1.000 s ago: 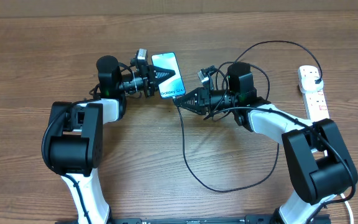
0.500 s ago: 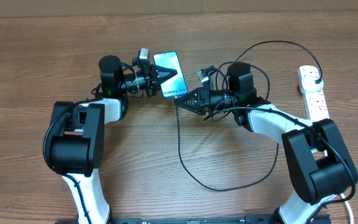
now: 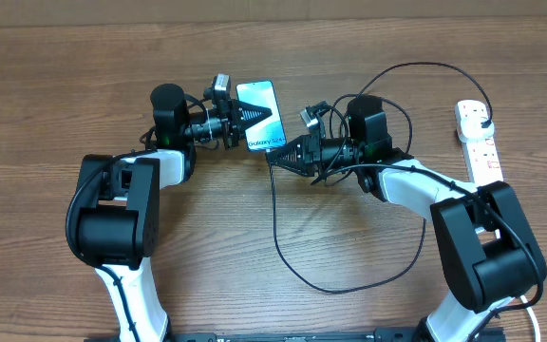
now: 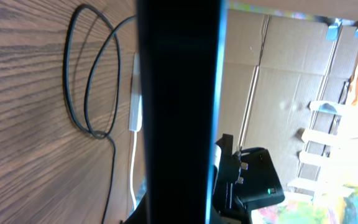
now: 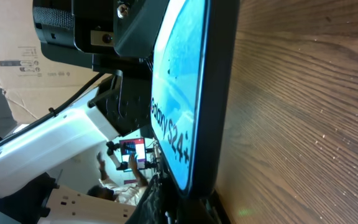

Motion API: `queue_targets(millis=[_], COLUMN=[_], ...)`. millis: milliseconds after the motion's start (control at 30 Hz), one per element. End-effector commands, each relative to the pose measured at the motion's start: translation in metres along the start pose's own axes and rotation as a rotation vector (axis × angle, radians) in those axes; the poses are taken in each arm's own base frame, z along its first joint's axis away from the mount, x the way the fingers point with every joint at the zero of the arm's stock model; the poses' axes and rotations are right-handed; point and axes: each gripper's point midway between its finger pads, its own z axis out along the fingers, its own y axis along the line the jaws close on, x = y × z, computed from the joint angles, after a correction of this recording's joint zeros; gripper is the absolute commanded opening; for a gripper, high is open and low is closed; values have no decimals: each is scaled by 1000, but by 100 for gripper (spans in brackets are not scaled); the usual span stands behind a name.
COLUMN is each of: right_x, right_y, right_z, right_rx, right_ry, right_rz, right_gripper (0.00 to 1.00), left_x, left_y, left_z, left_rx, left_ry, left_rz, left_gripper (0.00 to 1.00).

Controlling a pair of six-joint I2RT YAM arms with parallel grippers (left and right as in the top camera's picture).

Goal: Plug charger to phone and switch on socket

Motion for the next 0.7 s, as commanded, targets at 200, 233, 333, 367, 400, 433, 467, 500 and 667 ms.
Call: queue_targets(millis=[200,233,333,367,400,433,467,500,667], right_x=[-31,-32,-34,-35,-36,-37,-37,-38,-39], right_y=[-13,-14,-15,-15,-16,-16,-17,-17,-18], right_z=[-9,-9,-10,-10,-10,-11,-11,-11,-11], right_rx=[68,71,79,81,85,88,90,92,96], right_ry=[-155,-160,-173,-178,-183,-189,-193,-197,-203], right_rz=[-3,-3,-3,-3,-3,-3,-3,-3,-4], right_gripper=[4,4,4,4,4,4,4,4,4], left_x=[45,45,46,46,47,48,48,48,48], left_y=[-5,-5,-5,-5,-5,-5,-5,-5,-5], left_z=[9,9,9,9,9,9,9,9,9], left_rx=[14,14,13,13,12,12,12,12,10], left_ry=[243,243,245,249,253,257,260,261,263], left_rz=[25,25,21,17,11,7,7,7,-9], left_gripper=[5,4,4,5,4,4,4,4,4])
